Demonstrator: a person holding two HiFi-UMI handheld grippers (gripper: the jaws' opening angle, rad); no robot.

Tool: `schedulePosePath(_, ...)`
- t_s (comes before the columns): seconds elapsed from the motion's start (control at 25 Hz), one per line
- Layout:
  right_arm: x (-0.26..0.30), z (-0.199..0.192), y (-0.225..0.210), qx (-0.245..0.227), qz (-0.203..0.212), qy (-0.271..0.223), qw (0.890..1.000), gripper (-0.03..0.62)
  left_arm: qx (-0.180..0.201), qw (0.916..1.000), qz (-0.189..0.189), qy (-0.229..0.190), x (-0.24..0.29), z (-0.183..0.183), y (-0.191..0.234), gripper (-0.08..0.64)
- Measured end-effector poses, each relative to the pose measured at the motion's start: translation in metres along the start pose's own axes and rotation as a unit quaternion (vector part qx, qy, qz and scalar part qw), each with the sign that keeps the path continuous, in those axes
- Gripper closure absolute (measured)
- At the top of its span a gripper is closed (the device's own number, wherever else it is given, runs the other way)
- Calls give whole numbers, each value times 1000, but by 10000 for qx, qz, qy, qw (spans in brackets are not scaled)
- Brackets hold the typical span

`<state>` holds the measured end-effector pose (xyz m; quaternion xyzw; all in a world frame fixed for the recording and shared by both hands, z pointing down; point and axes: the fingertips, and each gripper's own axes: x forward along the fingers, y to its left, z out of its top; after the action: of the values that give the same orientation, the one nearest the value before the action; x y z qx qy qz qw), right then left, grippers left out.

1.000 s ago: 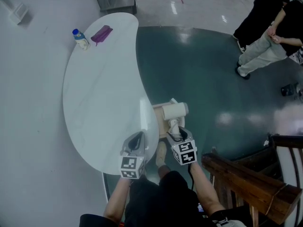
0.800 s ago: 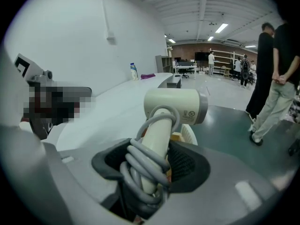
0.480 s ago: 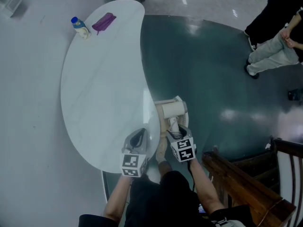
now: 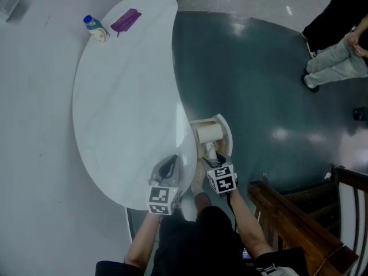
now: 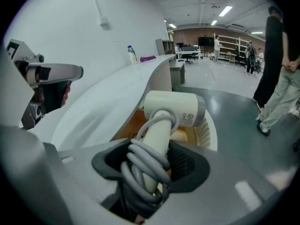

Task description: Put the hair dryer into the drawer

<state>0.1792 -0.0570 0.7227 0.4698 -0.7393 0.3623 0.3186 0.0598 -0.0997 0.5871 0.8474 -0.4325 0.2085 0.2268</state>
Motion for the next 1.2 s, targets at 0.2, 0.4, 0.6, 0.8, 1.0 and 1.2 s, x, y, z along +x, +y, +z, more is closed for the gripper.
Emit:
schedulePosePath(0.2,9,-10,-3,129,60,179,9997,354,-15,10000,38,64,2,-6,2,552)
schedulePosePath(0.4,19,-15,0,218,123,303,9992,354,-63,9999,63,105,1,-9,4,552)
schedulePosePath(0.6,28,-19,0,273,151,481,9984,354,-94,9999,75,119,0,-10,5,552)
schedulePosePath(0.8,36,-19,-2,346,166,606,9974,354,-93,9998,114,128,2,-11,10,552)
schedulePosePath(1.0,45,-16,-6,400,191,694,9966,354,-179,9995,139,219,6,-19,13,552)
schedulePosePath(1.2,54,-17,-9,429,203,783,9958,354,-181,9994,136,244,12,-22,15,552)
